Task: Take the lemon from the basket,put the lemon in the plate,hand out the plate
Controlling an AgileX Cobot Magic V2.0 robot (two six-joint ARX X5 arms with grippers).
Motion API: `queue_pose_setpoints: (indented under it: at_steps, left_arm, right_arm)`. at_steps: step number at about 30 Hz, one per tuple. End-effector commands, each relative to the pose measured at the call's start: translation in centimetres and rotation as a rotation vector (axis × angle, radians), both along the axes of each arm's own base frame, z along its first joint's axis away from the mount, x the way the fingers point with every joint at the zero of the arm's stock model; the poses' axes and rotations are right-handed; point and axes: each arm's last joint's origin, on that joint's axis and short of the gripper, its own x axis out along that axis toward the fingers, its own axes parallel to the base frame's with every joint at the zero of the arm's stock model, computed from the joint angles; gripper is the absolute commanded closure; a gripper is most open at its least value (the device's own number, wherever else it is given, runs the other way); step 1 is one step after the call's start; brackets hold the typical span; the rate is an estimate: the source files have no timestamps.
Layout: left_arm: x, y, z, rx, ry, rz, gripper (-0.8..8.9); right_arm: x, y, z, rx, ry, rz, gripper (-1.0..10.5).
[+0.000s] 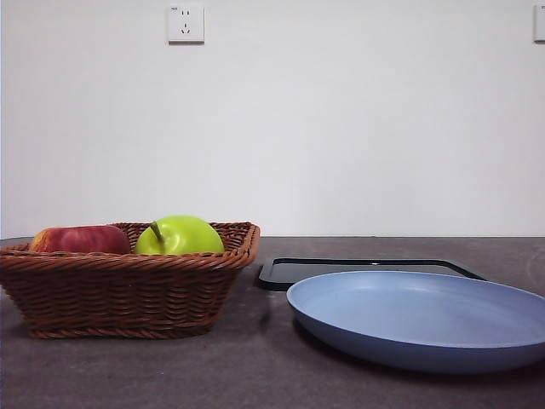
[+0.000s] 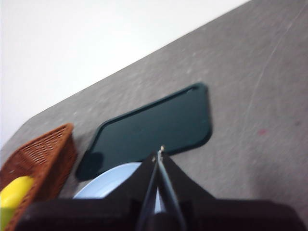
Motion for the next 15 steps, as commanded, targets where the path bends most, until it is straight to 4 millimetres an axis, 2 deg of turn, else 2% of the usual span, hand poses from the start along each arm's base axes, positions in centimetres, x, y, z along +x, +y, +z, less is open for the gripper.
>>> queue_pose_setpoints:
  at_steps: [1, 6, 15]
  left_arm:
    - [-0.1, 0.1, 1.6, -0.015, -0.002, 0.023, 8.07]
    - [0.7, 0.1, 4.0, -0.011, 0.064, 0.021, 8.07]
    - [4.3, -0.3, 9.7, 0.038, 0.14, -0.128, 8.07]
  right_arm:
    - [-0.1, 0.0, 1.8, 0.044, -0.009, 0.006, 9.4]
    - [0.2, 0.1, 4.4, -0.004, 0.039, 0.012, 9.4]
    - [2.1, 0.2, 9.4, -0.169, 0.164, 0.052, 9.4]
